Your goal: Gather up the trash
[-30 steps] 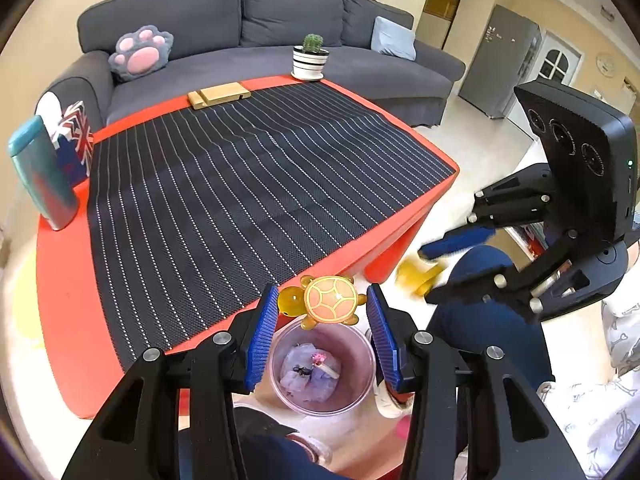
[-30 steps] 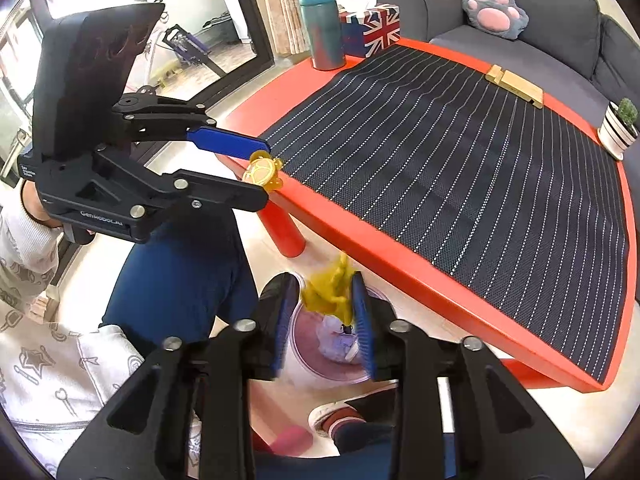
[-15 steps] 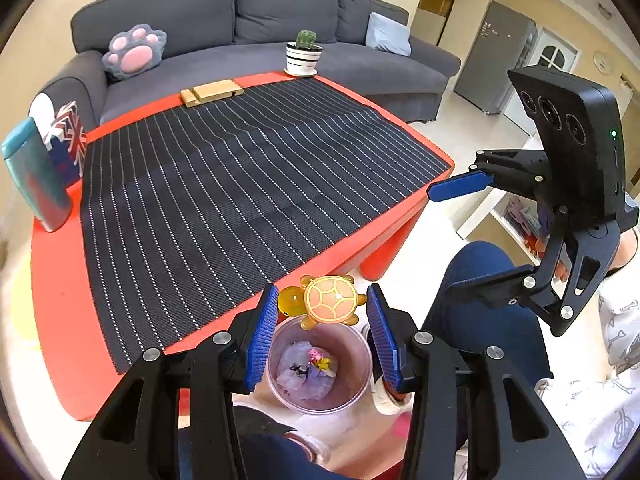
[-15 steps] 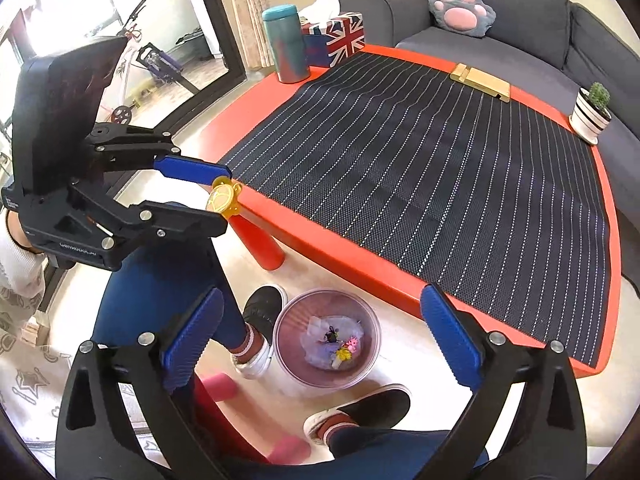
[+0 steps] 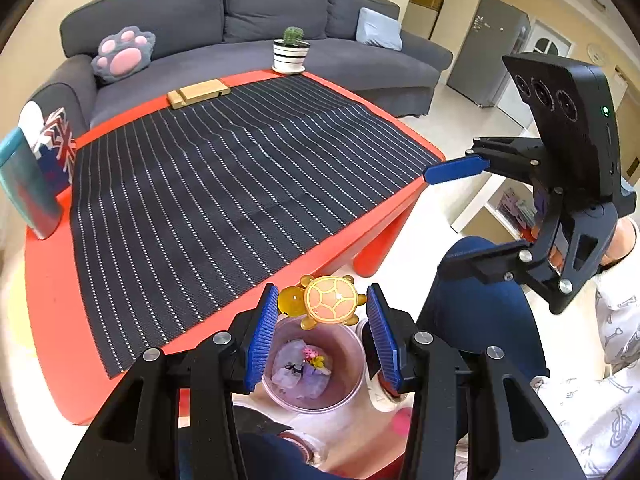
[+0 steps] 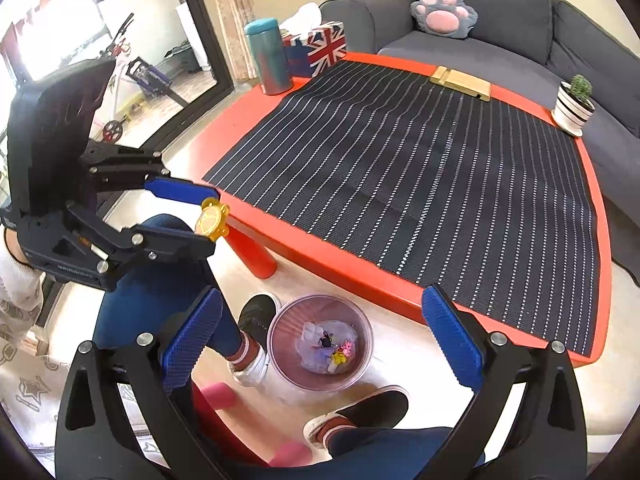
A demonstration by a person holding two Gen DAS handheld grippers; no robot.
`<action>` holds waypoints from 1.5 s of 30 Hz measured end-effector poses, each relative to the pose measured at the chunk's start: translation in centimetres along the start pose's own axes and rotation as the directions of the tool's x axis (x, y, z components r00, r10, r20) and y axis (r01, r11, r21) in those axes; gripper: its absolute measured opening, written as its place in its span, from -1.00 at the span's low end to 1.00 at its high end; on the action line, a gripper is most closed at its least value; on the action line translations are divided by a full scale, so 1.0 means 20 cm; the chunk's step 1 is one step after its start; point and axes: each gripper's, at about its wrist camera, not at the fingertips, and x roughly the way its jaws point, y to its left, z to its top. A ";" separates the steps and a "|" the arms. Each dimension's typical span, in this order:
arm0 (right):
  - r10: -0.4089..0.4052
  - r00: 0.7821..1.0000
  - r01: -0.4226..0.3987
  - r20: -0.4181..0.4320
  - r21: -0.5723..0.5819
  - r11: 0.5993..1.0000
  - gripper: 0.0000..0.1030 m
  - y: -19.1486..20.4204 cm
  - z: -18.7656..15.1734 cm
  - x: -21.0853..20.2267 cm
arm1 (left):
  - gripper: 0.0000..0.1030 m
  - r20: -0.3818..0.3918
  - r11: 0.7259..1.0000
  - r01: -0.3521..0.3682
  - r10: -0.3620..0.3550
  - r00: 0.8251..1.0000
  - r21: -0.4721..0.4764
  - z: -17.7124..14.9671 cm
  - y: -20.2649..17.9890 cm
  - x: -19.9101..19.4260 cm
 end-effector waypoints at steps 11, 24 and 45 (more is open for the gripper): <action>-0.007 1.000 0.006 0.021 0.046 0.999 0.91 -0.08 -0.04 -0.05 | -0.14 -0.021 1.000 0.017 -0.016 1.000 0.022 0.03 -0.06 0.05; -0.002 1.000 0.000 0.025 0.055 0.998 0.91 -0.10 -0.04 -0.05 | 0.79 -0.010 1.000 0.003 -0.003 1.000 -0.004 0.03 -0.03 0.07; -0.004 0.999 0.001 0.049 0.061 0.998 0.91 -0.10 0.03 -0.05 | 0.85 0.040 0.997 -0.061 0.063 0.997 -0.054 0.06 0.06 0.02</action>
